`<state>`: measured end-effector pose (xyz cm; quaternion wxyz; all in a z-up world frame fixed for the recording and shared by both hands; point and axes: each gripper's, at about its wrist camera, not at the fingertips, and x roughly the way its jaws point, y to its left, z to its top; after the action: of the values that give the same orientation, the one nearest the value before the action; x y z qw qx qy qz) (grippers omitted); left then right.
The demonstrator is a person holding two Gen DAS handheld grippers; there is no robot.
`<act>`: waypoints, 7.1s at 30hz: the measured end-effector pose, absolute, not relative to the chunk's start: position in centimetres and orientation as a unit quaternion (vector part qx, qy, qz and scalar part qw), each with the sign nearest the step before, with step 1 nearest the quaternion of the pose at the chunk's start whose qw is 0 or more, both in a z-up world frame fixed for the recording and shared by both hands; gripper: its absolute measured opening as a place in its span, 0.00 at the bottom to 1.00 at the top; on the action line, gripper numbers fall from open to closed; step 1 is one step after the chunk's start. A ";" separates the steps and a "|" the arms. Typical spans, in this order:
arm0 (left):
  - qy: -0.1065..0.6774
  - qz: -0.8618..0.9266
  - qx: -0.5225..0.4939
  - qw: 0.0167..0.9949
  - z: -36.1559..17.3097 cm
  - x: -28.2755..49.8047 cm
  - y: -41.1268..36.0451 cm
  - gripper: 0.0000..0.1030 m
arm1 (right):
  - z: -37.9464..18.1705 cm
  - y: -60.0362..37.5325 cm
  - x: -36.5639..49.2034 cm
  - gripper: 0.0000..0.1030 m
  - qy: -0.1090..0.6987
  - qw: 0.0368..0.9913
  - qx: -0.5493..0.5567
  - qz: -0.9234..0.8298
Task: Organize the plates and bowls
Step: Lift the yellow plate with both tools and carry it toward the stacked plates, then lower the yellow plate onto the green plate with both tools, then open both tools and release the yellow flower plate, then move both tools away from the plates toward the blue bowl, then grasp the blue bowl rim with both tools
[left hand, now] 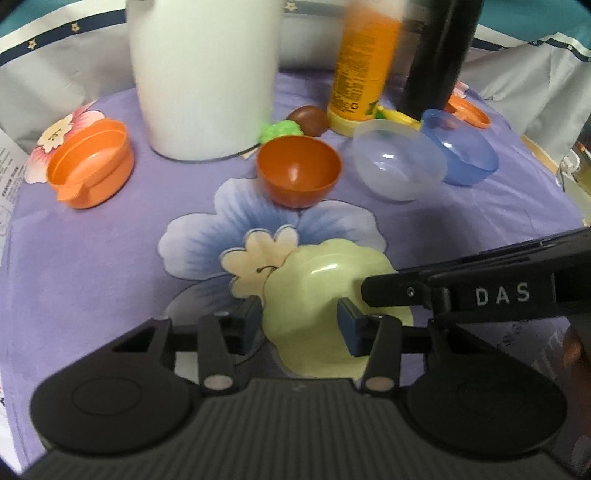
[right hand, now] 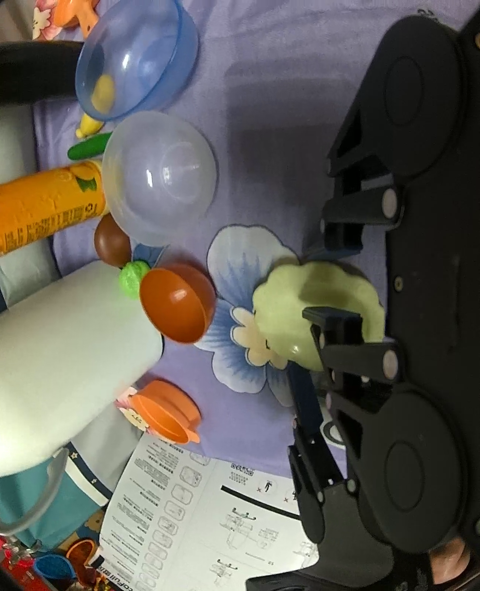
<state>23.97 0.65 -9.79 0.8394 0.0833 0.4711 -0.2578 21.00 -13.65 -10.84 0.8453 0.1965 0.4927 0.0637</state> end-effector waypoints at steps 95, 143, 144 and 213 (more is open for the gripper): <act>0.496 -0.170 0.030 0.851 -6.4 5.6 9.1 0.29 | -7.0 -5.9 5.5 0.23 0.553 0.817 0.140 0.080; 0.398 -0.114 0.046 0.909 -0.3 4.0 8.6 1.00 | -0.3 -9.5 2.0 1.00 0.447 0.886 0.110 0.058; 0.398 -0.113 0.046 0.909 -0.3 4.0 8.5 1.00 | -0.3 -9.7 2.0 1.00 0.446 0.886 0.111 0.058; 0.365 -0.266 0.145 0.880 -5.7 25.7 -20.9 0.63 | -7.9 -35.4 19.4 0.04 0.435 0.868 0.225 -0.082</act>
<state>25.74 -20.95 -5.66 0.8803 0.1454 0.3652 -0.2657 19.38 -35.38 -7.89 0.8683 0.2245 0.4347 -0.0820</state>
